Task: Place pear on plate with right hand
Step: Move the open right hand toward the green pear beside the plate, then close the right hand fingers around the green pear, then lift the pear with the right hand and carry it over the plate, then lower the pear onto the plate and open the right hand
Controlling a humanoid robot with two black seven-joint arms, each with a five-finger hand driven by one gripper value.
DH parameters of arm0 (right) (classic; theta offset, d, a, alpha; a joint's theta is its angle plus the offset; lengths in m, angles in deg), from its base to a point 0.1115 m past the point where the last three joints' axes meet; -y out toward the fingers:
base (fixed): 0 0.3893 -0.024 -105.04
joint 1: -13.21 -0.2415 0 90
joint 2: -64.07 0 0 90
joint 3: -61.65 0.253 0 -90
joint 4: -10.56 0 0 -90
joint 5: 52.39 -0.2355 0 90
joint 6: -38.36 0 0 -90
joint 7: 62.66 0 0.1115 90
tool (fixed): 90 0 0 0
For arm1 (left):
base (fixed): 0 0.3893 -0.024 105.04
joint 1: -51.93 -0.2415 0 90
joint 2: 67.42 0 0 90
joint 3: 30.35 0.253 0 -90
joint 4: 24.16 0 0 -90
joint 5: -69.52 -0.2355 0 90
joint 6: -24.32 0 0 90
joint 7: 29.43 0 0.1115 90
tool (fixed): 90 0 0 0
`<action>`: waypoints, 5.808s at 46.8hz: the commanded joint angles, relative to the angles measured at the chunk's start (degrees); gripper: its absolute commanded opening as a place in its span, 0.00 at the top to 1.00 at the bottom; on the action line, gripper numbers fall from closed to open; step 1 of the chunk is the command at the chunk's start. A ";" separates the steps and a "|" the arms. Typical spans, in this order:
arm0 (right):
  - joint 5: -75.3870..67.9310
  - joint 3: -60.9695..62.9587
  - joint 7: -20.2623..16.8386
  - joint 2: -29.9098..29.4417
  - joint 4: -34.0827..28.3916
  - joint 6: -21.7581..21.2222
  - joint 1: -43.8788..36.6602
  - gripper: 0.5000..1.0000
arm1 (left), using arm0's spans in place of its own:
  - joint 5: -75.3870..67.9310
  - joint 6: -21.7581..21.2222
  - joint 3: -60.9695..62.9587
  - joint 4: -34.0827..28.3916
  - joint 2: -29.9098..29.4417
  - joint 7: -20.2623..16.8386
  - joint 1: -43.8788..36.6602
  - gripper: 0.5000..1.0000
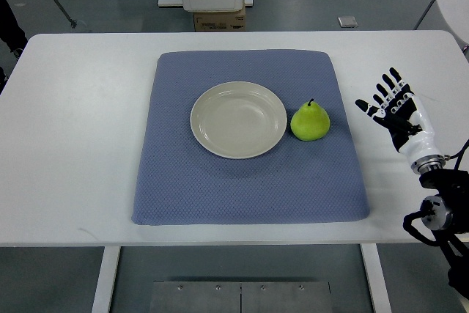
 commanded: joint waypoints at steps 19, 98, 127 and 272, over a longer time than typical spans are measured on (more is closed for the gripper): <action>3.81 -5.81 4.82 -0.53 -0.31 1.01 -0.20 0.00 | 0.00 0.00 0.00 -0.01 0.00 0.00 0.05 0.00; 10.23 -27.69 14.06 -2.37 9.97 12.96 -9.70 0.02 | 0.00 0.00 0.00 -0.01 0.00 0.00 0.05 0.00; 10.14 -29.80 14.06 -3.16 10.67 14.28 -9.70 0.62 | 0.00 0.00 0.00 -0.01 0.00 0.00 0.05 0.00; 3.11 -40.44 4.29 -11.25 10.58 14.28 -21.74 0.26 | 0.00 0.00 0.00 -0.01 0.00 0.00 0.05 0.00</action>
